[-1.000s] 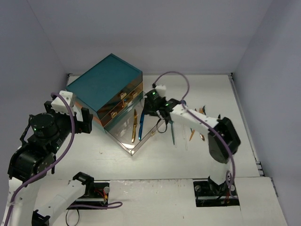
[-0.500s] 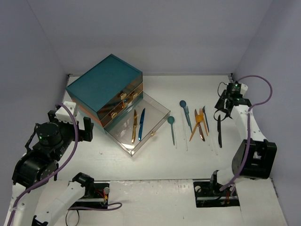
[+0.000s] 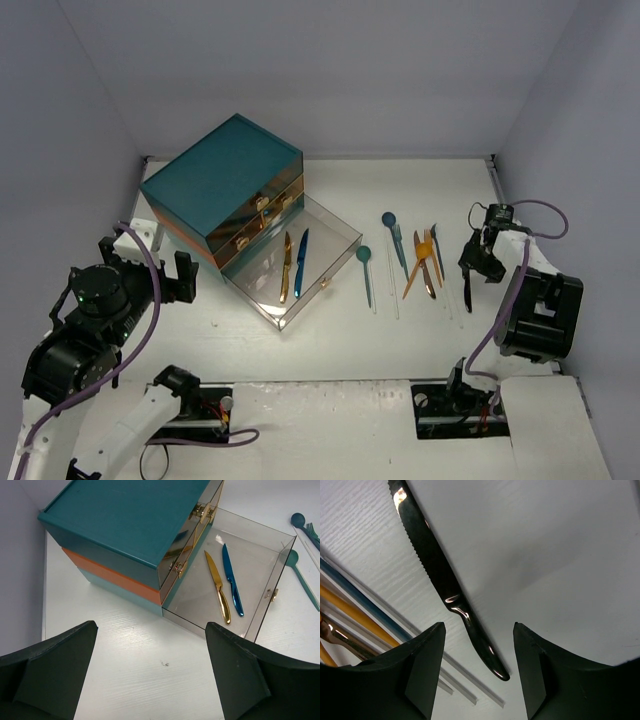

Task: Sort the eating utensils into containers

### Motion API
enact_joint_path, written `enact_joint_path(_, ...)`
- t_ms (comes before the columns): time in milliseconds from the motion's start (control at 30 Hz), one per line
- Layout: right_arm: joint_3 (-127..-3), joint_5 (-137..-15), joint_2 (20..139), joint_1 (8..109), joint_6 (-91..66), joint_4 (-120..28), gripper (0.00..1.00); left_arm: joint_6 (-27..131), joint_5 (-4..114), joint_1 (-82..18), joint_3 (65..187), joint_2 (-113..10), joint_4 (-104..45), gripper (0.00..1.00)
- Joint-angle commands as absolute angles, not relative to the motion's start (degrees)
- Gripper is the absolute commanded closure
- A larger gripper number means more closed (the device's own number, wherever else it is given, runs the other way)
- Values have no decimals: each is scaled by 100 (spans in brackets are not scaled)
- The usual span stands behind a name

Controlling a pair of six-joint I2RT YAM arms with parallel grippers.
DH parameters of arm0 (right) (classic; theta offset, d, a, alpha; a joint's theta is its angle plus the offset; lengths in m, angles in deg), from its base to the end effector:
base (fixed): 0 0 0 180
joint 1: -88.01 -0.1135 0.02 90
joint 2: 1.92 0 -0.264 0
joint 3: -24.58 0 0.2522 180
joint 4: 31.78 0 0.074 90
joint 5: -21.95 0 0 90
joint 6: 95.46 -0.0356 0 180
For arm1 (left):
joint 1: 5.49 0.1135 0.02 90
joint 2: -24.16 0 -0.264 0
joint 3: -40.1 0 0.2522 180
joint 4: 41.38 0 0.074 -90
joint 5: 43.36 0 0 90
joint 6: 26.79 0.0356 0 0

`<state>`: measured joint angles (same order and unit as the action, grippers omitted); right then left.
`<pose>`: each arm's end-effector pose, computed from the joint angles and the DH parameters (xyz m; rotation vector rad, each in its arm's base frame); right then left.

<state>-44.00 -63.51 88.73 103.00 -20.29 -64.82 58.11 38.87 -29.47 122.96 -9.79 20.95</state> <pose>0.3077 -0.0853 0.1929 0.6817 2.4377 -0.1014 0.0687 -0.0253 0.4257 0.2008 1.7981 -0.2393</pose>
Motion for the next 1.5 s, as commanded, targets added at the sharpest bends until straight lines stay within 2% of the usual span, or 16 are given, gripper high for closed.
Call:
enact_joint_path(0,-4435,-6664,8878,10365,-2002,-6645,47,5725,3866,-2992,12451,-1030,1754,12)
enact_joint_path(400,-4358,-6179,9234,10341,-2314,-6797,50,5792,3850,-3052,12410,-1027,1740,12)
enact_joint_path(533,-4350,-5993,9280,10323,-2364,-6795,55,5786,3845,-3062,12400,-1030,1738,12)
enact_joint_path(900,-4557,-6038,9684,9960,-2257,-6750,62,5776,3826,-3063,12381,-1065,1738,12)
enact_joint_path(1067,-4715,-6212,9860,9952,-2157,-6692,74,5778,3796,-3063,12371,-1066,1751,12)
enact_joint_path(1267,-4939,-6254,9964,9930,-2158,-6663,99,5774,3771,-3063,12406,-1073,1755,13)
enact_joint_path(1467,-5449,-6091,9730,9659,-2084,-6681,100,5776,3749,-3063,12499,-1190,1746,12)
